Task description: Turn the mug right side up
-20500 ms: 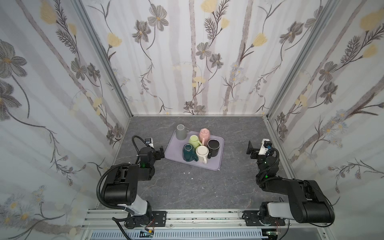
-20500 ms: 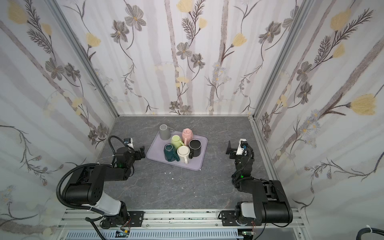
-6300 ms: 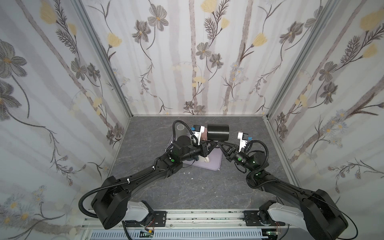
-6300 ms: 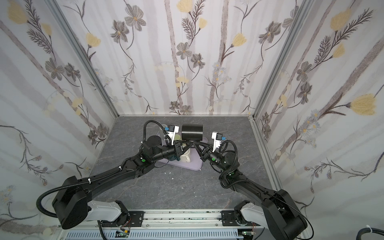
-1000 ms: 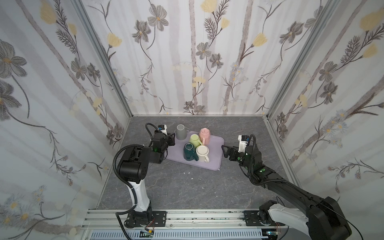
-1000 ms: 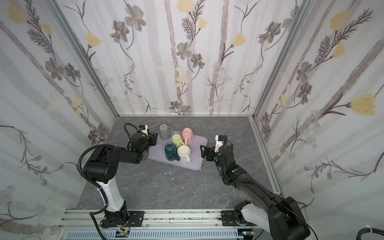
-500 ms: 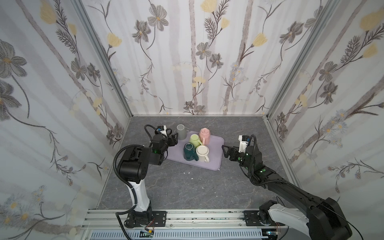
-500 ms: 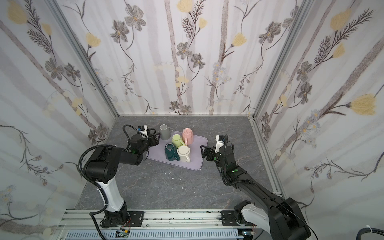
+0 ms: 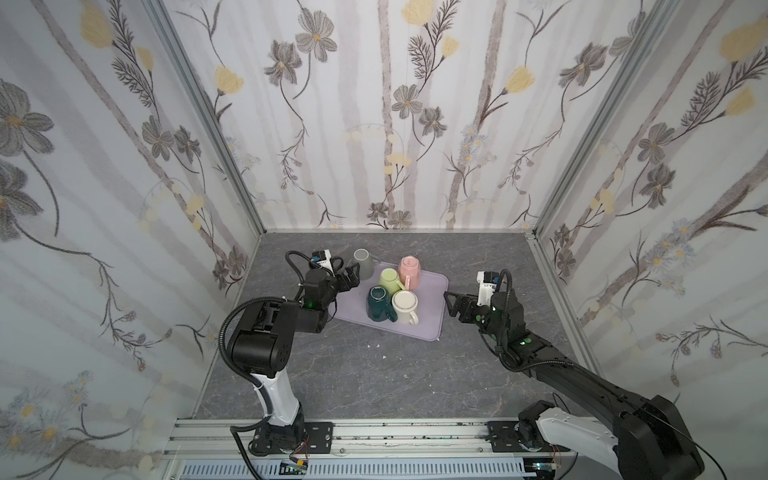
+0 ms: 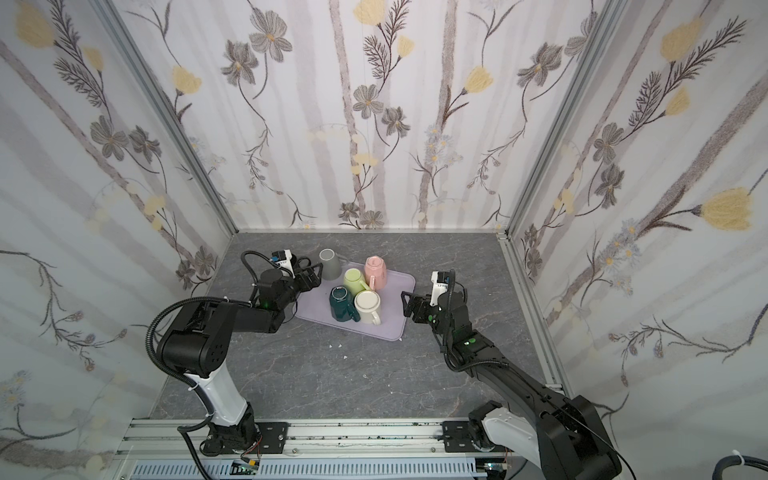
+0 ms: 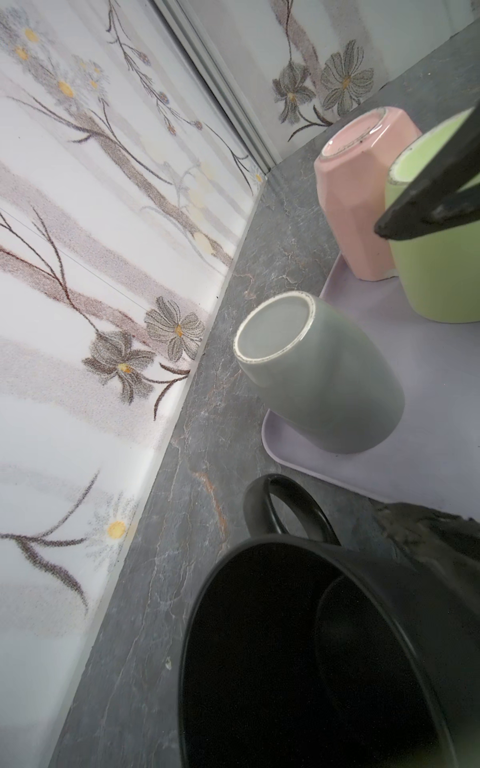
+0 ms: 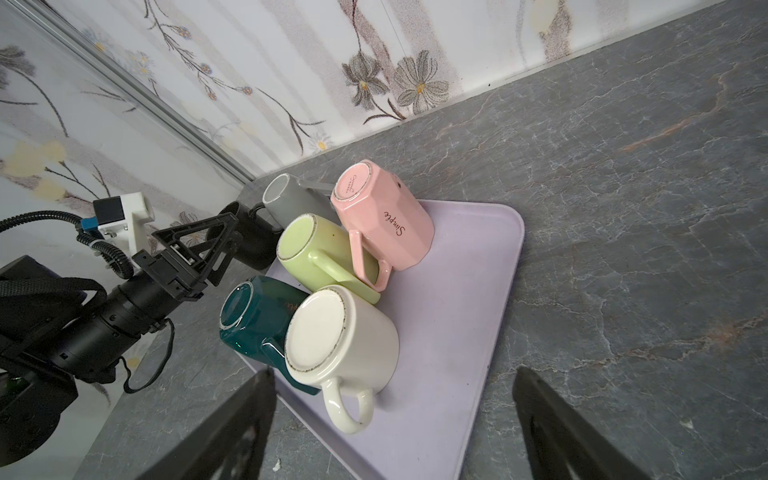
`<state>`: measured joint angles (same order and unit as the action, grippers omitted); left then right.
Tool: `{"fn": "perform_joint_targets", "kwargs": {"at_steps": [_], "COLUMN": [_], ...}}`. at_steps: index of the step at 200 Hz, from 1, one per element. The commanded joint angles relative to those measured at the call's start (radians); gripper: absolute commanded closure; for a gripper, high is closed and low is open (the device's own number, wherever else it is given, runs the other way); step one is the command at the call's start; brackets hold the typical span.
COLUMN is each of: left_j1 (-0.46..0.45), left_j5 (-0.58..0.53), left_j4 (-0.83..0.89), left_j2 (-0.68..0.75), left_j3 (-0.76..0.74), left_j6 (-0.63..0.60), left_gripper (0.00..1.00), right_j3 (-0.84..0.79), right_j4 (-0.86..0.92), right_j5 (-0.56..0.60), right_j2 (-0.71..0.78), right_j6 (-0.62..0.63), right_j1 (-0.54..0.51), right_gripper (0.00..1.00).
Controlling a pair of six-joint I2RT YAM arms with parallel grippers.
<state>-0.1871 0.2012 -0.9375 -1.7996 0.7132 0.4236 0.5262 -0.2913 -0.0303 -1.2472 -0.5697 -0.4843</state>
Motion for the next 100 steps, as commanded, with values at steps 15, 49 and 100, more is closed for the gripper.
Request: {"fn": "perform_joint_targets", "kwargs": {"at_steps": [15, 49, 100], "left_j1": [-0.035, -0.07, -0.136], "left_j5": [-0.07, -0.158, -0.386], "left_j4": [0.143, 0.324, 0.789], "left_j2": [0.077, 0.174, 0.337], "left_j3": [0.014, 0.036, 0.129], "left_j6": [0.013, 0.008, 0.052], "left_gripper": [0.0, 0.0, 0.0], "right_j3": [0.071, 0.147, 0.215], "right_j4": [0.102, 0.204, 0.279], "right_j5": [0.009, 0.079, 0.138], "right_j2": [-0.028, -0.057, -0.116], "right_j6": [0.045, 0.101, 0.142], "right_j1": [-0.012, -0.079, -0.182], "right_gripper": [0.12, 0.11, 0.12]}}
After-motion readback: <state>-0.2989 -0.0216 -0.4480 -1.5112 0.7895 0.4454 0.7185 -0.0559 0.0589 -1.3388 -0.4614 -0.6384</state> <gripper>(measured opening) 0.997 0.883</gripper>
